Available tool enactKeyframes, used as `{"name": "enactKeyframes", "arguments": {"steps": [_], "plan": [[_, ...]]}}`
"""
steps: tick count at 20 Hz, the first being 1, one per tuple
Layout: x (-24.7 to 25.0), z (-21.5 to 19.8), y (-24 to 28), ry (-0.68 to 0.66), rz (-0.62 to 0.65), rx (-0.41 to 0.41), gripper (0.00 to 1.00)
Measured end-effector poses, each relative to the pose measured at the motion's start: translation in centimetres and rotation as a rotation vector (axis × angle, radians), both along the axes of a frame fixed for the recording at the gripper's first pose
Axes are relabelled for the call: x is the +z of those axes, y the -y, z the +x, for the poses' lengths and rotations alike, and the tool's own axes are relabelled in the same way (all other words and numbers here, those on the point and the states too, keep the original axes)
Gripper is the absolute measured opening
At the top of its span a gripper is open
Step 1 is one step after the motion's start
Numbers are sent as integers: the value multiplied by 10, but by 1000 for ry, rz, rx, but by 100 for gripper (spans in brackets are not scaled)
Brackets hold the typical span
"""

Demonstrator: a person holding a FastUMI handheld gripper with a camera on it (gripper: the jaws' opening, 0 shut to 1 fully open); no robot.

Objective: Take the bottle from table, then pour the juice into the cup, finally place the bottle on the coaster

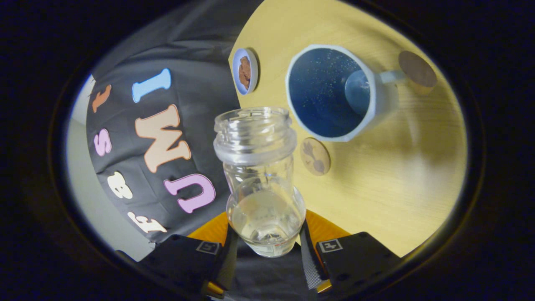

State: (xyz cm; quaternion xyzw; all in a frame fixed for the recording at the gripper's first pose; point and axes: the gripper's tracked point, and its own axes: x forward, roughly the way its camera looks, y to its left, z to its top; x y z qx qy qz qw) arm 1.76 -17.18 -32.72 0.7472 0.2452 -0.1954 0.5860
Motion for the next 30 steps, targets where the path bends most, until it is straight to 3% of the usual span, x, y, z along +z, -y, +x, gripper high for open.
{"name": "enactKeyframes", "arguments": {"steps": [13, 30], "plan": [[13, 6, 3, 11, 107, -73, 70], [23, 15, -5, 25, 163, -95, 70]]}}
